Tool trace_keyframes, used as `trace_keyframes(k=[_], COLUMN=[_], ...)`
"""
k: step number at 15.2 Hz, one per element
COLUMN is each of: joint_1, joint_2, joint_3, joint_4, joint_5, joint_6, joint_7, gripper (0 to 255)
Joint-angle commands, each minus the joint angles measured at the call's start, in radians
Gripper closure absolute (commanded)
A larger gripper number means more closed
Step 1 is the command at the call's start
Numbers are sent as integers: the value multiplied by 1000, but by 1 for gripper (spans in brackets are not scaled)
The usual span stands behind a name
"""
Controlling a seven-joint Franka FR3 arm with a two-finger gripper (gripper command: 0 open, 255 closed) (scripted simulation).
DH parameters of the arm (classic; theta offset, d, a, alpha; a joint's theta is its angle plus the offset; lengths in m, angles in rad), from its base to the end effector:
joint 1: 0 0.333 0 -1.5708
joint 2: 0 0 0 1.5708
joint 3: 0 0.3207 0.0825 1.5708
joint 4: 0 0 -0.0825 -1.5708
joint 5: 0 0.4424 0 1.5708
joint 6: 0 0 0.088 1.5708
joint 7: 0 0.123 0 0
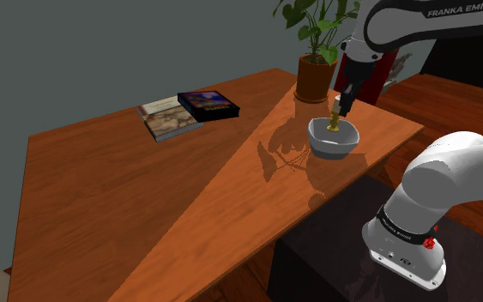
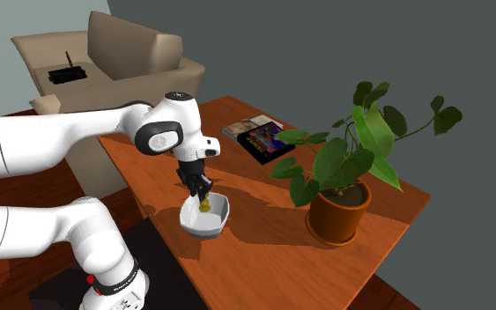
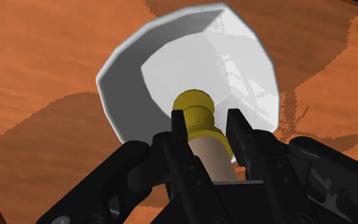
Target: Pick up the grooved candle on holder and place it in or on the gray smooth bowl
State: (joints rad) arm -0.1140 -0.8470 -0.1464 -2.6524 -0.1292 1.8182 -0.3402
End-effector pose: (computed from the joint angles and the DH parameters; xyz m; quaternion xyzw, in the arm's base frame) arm 0.3408 -0.1003 0.4595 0.9968 0.0797 0.0022 0.0089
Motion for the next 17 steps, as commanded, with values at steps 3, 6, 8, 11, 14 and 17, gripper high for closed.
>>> trace_keyframes(k=[3, 6, 8, 11, 14, 17], joint_1=[-1, -1, -1, -1, 5, 6], joint_2=[1, 1, 1, 1, 2, 4], joint_3=[-1, -1, -1, -1, 10, 12], joint_4=[-3, -3, -3, -3, 98, 125], joint_5=[-1, -1, -1, -1, 10, 13], joint_6=[5, 5, 5, 5, -95, -121], joint_7=[-1, -1, -1, -1, -3, -3], gripper=[255, 0, 0, 0, 0, 0])
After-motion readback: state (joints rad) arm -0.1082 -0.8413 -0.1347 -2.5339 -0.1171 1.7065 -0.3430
